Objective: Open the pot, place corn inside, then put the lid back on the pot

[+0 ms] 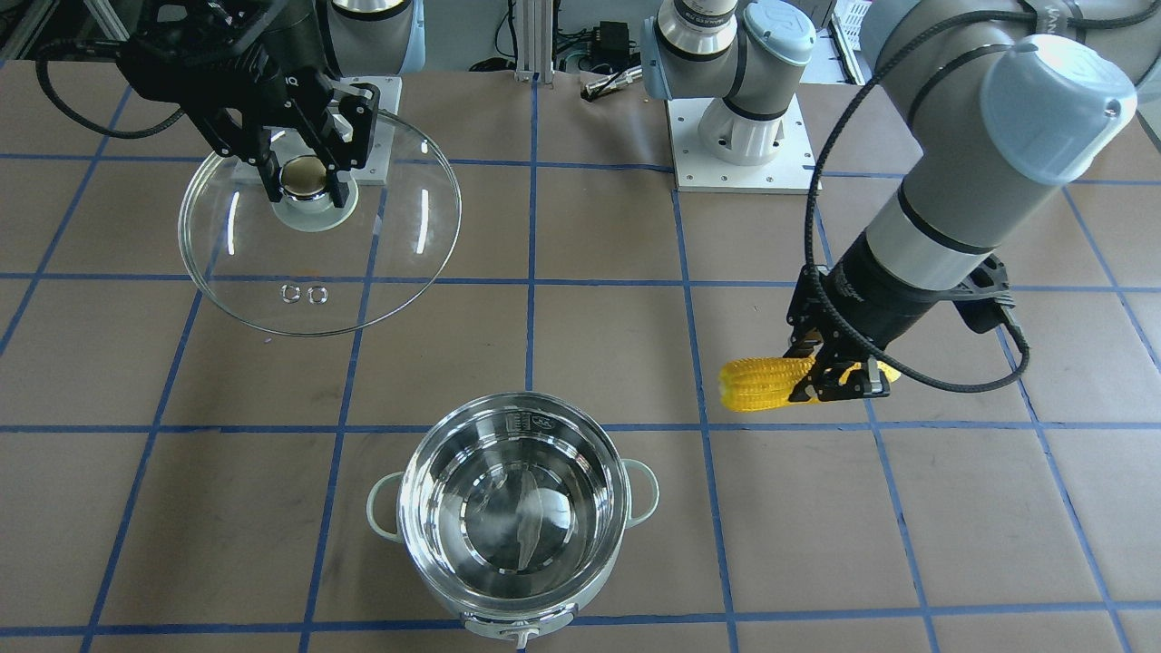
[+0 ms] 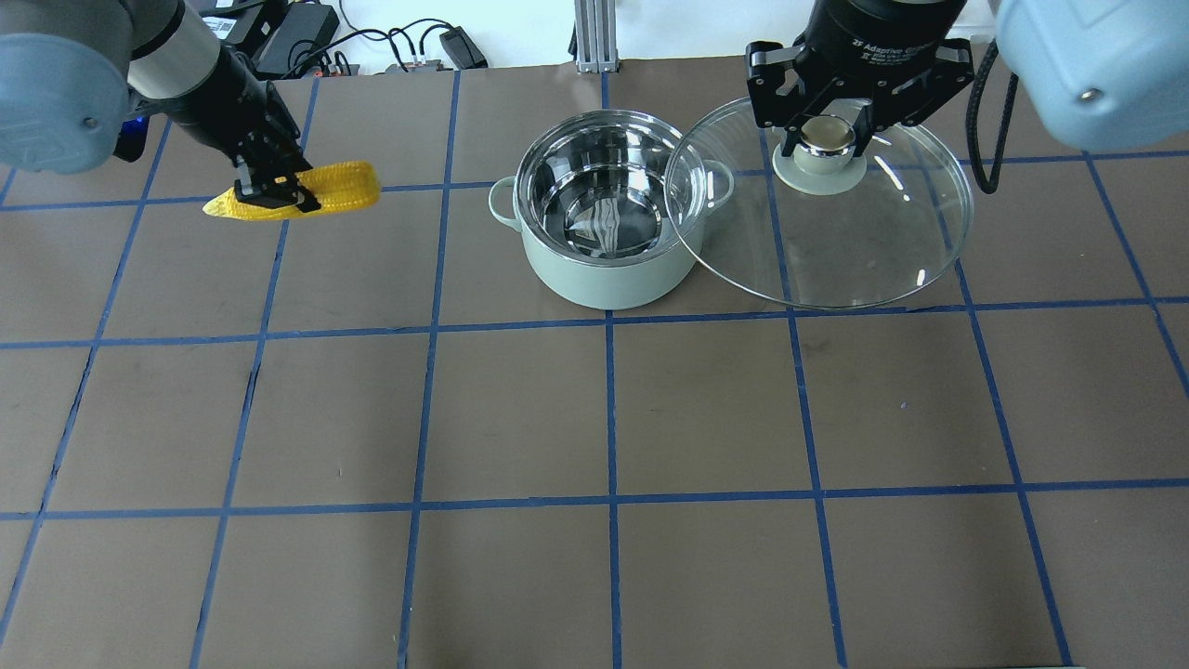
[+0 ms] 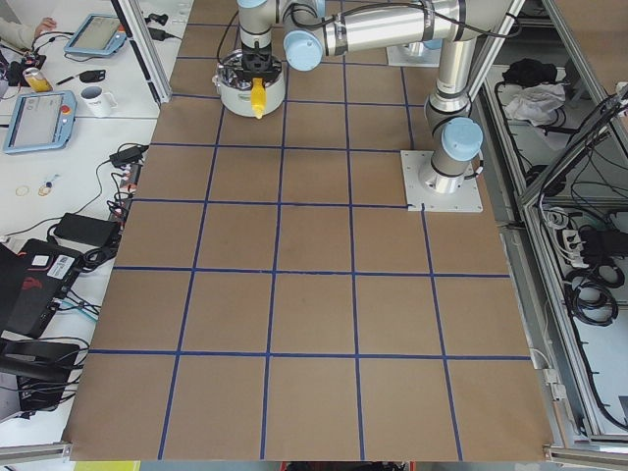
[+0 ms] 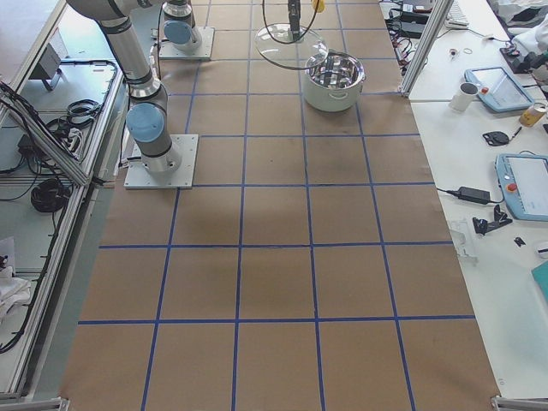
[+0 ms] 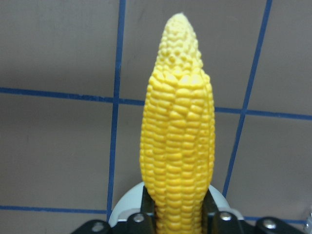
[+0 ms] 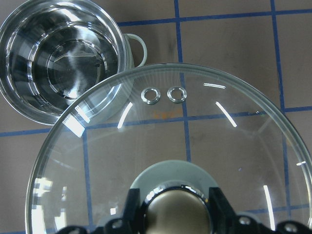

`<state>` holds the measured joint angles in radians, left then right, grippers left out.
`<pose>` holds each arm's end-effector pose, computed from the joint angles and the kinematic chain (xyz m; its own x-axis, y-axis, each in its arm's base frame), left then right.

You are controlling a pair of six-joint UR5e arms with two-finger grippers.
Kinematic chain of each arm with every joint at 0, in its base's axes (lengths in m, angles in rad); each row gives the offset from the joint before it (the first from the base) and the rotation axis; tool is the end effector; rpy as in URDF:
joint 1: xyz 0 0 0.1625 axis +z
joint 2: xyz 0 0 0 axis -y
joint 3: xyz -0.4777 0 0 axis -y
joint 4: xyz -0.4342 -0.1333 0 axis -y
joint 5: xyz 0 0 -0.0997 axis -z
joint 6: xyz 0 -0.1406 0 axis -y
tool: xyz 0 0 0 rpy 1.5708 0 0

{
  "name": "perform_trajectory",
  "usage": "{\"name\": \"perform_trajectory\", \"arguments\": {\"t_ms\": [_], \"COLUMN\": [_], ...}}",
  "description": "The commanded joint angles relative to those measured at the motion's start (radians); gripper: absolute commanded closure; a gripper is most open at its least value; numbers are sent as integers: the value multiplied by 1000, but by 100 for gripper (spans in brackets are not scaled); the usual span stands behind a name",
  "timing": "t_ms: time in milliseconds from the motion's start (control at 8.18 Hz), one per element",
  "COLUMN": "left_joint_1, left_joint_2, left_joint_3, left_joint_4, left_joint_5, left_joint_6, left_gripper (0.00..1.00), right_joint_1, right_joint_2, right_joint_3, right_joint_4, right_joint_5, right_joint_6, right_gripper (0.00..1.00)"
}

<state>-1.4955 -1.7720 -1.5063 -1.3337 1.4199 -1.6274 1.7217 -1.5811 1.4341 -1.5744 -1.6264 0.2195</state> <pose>-0.1059 -0.6486 0.4431 0.1306 -0.9872 0.0916 -0.9812 -0.1154 0.1550 0.2059 -0.5192 0.5799 -0.9970 0.0744 0.0210 0.0701 0.9849 -0.1584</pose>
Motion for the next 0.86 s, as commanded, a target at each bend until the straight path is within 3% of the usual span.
{"name": "perform_trajectory", "arguments": {"t_ms": [0, 244, 733], "left_joint_1": [-141, -225, -325], "left_joint_2": [-75, -144, -251], "left_joint_3": [60, 87, 162], "left_joint_4": [63, 202, 268], "left_joint_5": [-13, 5, 10], "left_joint_6": [-126, -227, -285], "left_gripper": [100, 100, 100], "right_joint_1": [-2, -2, -2], "right_joint_2": [-10, -10, -10], "right_joint_3": [14, 12, 12], "right_joint_4": [1, -4, -10], "right_joint_5": [2, 2, 2], "right_joint_6": [-14, -38, -42], "right_gripper": [57, 57, 57]}}
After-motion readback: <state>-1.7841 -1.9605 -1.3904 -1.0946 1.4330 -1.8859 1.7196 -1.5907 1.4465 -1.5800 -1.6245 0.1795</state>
